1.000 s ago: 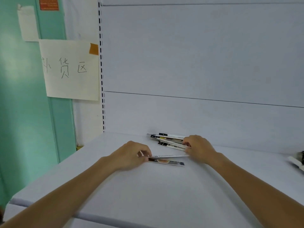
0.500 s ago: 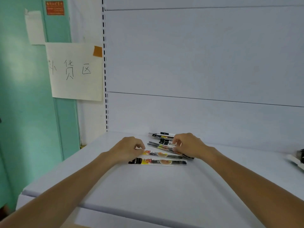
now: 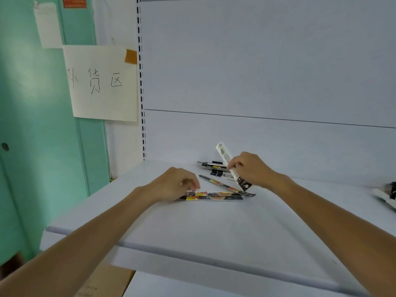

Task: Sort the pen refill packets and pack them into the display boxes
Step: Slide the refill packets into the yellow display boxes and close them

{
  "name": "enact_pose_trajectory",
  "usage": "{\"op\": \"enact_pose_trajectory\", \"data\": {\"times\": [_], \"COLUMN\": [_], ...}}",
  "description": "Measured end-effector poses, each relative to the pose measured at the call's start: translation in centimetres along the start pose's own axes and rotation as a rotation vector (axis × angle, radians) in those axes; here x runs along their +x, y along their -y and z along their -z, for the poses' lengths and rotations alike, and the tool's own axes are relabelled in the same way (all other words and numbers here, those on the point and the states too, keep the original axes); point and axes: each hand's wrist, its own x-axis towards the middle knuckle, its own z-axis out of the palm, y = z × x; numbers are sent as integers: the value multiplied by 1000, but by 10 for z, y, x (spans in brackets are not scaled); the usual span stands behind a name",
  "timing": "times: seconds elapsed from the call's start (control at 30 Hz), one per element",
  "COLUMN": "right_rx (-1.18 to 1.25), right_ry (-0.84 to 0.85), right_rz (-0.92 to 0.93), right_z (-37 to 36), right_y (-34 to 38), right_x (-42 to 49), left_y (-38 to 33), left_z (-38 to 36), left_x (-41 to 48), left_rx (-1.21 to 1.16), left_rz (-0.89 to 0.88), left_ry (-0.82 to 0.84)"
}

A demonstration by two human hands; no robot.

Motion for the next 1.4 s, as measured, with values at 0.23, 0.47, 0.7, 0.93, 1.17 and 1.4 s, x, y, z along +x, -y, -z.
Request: {"op": "enact_pose_trajectory", "data": {"times": [0.23, 0.47, 0.7, 0.93, 1.17, 1.4], "right_rx": [-88, 296, 119, 171, 104, -51], "right_ry": [-69, 150, 205, 288, 274, 159], "right_rz": [257, 259, 229, 174, 261, 167], "right_z": [4, -11, -48, -51, -51, -36], "right_y": [25, 67, 46, 51, 44, 8], "right_x": [-8, -13, -9, -5, -9, -6], "left_y": [6, 16, 25, 14, 18, 22], "left_z": [5, 3, 23, 12, 1, 5], "left_x": [-14, -27, -42, -33, -12, -10], "left_rx": [-46, -37, 99, 70, 111, 99], "left_rz": [80, 65, 409, 119, 73, 9], "left_ry": [15, 1, -132, -147, 22, 50]}}
